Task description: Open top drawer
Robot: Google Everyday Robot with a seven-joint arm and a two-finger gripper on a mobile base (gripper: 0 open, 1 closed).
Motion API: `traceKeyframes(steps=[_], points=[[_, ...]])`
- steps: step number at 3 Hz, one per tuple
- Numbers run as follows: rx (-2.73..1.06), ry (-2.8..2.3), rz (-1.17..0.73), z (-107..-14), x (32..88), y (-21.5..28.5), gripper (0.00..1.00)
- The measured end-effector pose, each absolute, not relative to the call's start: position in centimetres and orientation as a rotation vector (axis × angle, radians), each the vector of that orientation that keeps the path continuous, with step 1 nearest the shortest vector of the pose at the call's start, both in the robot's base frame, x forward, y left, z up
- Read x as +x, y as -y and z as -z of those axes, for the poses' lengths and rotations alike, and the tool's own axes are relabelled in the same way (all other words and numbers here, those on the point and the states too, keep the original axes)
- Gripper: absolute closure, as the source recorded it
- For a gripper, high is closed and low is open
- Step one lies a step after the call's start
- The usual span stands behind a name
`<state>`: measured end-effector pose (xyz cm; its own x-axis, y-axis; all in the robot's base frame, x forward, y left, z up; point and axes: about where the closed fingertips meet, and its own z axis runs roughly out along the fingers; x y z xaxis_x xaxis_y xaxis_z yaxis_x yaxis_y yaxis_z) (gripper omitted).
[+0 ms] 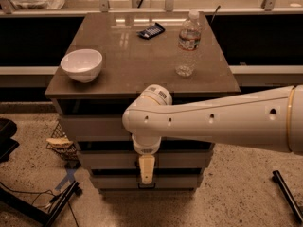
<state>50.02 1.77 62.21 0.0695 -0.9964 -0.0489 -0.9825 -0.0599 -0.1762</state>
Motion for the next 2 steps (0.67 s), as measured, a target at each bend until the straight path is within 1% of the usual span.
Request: traceKeyframes(steps=[1,2], points=[[-2.186,-2.006,0.036,-60.60,49.98,-2.15,0.00],[-2.188,-2.005,0.033,-60.51,49.96,-2.12,0.00]])
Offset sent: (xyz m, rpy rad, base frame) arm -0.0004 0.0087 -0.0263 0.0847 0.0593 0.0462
